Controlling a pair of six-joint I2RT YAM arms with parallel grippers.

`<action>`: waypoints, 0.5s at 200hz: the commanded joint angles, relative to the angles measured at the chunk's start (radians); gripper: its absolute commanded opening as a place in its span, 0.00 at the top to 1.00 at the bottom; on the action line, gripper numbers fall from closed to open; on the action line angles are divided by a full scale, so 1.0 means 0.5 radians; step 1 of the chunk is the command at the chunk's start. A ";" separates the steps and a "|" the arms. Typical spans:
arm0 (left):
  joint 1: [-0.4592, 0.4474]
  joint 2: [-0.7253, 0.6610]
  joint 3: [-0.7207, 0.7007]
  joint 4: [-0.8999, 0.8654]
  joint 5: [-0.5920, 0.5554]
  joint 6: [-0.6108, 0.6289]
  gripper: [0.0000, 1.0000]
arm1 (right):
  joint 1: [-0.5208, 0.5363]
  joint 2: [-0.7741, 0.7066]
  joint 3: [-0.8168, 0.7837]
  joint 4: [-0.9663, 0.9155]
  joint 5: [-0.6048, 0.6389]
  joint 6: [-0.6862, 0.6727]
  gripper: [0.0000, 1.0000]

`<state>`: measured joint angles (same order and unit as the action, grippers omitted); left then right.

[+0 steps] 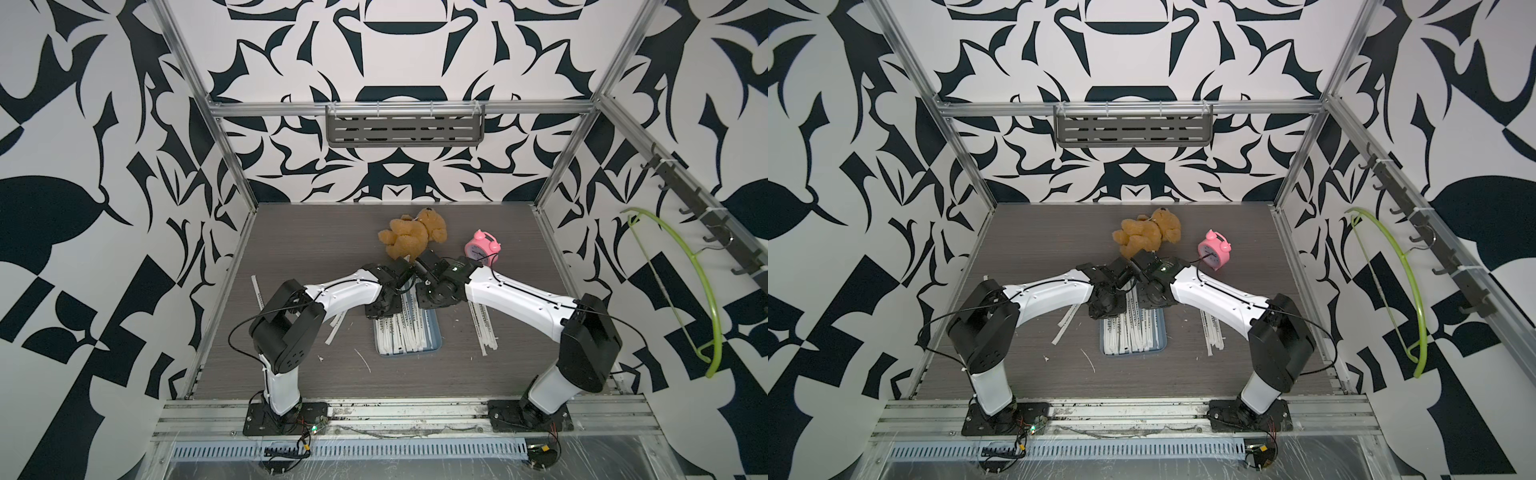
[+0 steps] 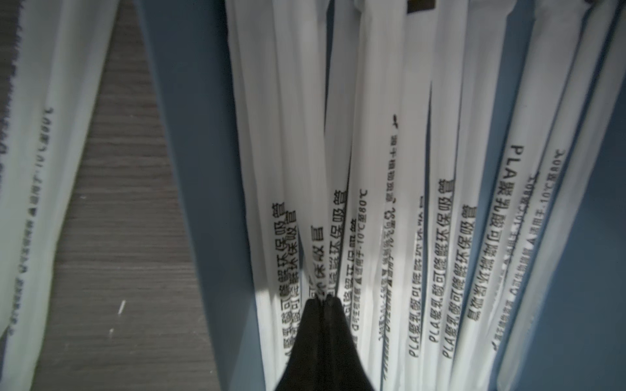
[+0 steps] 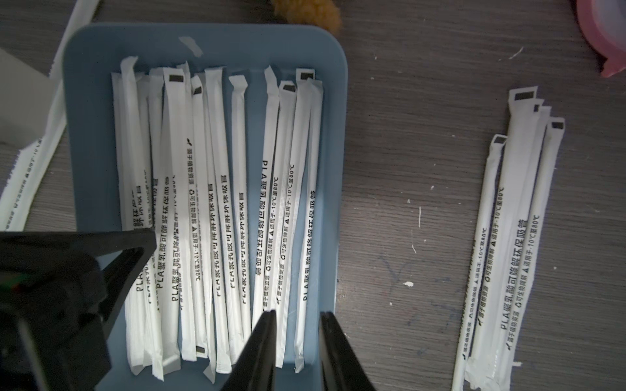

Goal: Put the straws into the storage box
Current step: Place the straw in the storage box.

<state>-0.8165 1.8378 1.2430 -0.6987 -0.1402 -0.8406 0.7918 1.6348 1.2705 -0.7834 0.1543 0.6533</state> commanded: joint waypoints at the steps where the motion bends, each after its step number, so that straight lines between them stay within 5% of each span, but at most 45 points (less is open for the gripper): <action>1: -0.002 0.037 -0.024 -0.006 -0.026 0.054 0.98 | 0.007 -0.054 -0.004 0.007 0.020 -0.003 0.73; 64: 0.013 -0.029 -0.048 0.010 -0.003 0.127 0.79 | 0.006 -0.064 -0.007 -0.006 0.032 0.000 0.73; 100: 0.024 -0.150 -0.008 -0.054 -0.027 0.141 0.76 | 0.006 -0.060 0.012 -0.004 0.022 0.000 0.73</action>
<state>-0.8124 1.8389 1.2343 -0.6868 -0.1387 -0.7853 0.7918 1.6348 1.2701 -0.7834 0.1543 0.6537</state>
